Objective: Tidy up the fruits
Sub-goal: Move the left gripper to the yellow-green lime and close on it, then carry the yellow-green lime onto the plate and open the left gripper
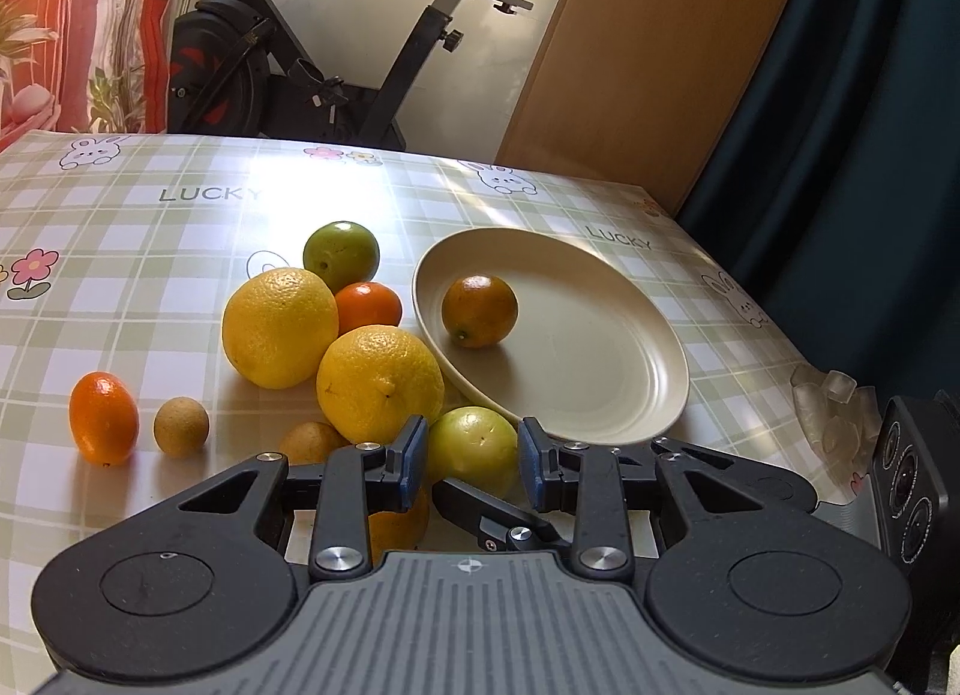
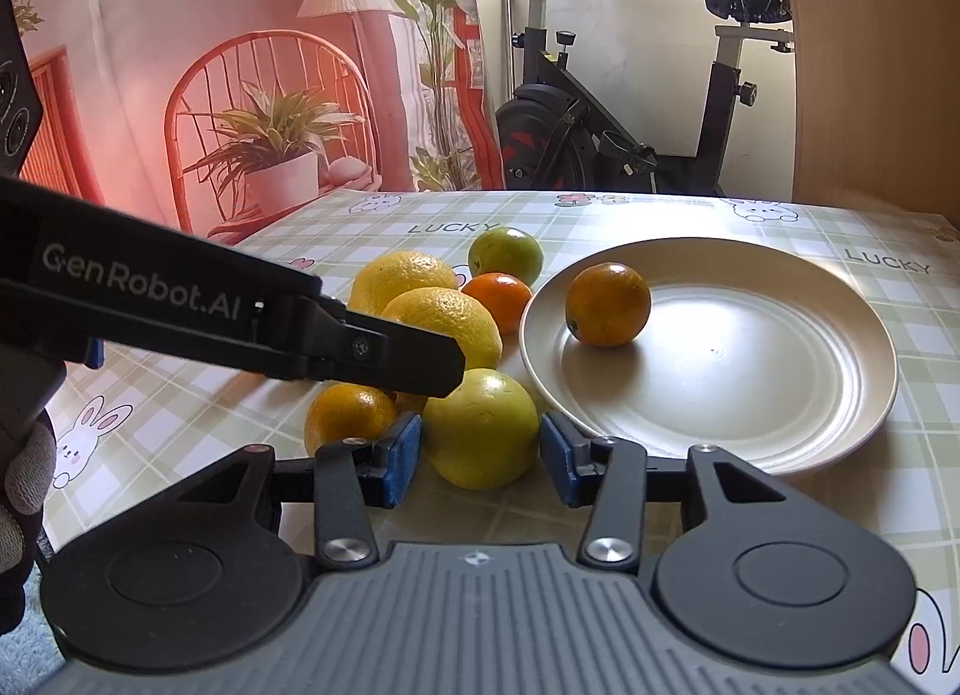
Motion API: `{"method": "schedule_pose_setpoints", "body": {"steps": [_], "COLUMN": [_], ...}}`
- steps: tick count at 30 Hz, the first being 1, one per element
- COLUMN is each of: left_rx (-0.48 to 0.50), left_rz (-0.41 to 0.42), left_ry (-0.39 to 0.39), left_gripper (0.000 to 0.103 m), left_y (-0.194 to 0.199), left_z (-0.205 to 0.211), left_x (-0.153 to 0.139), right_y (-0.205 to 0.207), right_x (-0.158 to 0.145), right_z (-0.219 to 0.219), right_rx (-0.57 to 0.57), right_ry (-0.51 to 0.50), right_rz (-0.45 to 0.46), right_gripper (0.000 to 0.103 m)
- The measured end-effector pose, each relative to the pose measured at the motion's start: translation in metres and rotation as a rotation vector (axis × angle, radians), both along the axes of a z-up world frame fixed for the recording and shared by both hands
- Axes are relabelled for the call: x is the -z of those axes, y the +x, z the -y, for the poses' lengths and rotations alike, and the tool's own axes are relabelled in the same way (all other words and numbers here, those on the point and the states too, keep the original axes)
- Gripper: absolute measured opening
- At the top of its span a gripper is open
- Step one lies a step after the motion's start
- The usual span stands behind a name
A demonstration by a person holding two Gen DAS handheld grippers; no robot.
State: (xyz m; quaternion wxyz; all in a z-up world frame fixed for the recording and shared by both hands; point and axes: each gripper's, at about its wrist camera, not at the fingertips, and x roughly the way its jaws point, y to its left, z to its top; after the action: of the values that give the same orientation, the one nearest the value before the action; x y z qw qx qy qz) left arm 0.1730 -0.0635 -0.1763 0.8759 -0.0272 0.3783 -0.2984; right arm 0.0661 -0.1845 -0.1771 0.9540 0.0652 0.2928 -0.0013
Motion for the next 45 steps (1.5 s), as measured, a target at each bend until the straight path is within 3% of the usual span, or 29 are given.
{"method": "schedule_pose_setpoints", "body": {"steps": [17,31,45], "left_rx": [0.003,-0.011,0.008], "left_rz": [0.064,0.077,0.149], "left_ry": [0.105,0.078,0.068], "left_gripper": [0.039,0.041,0.041], "left_y": [-0.009,-0.013,-0.024], "left_z": [0.021,0.017,0.02], "left_x": [0.006,0.004,-0.009], "right_y": [0.009,0.008,-0.008], "right_x": [0.007,0.007,-0.002], "right_z": [0.007,0.005,0.005], "right_rx": [-0.004,-0.009,-0.006], "right_ry": [0.058,0.051,0.044], "right_rz": [-0.049,-0.043,0.066], "right_gripper": [0.049,0.048,0.048]}}
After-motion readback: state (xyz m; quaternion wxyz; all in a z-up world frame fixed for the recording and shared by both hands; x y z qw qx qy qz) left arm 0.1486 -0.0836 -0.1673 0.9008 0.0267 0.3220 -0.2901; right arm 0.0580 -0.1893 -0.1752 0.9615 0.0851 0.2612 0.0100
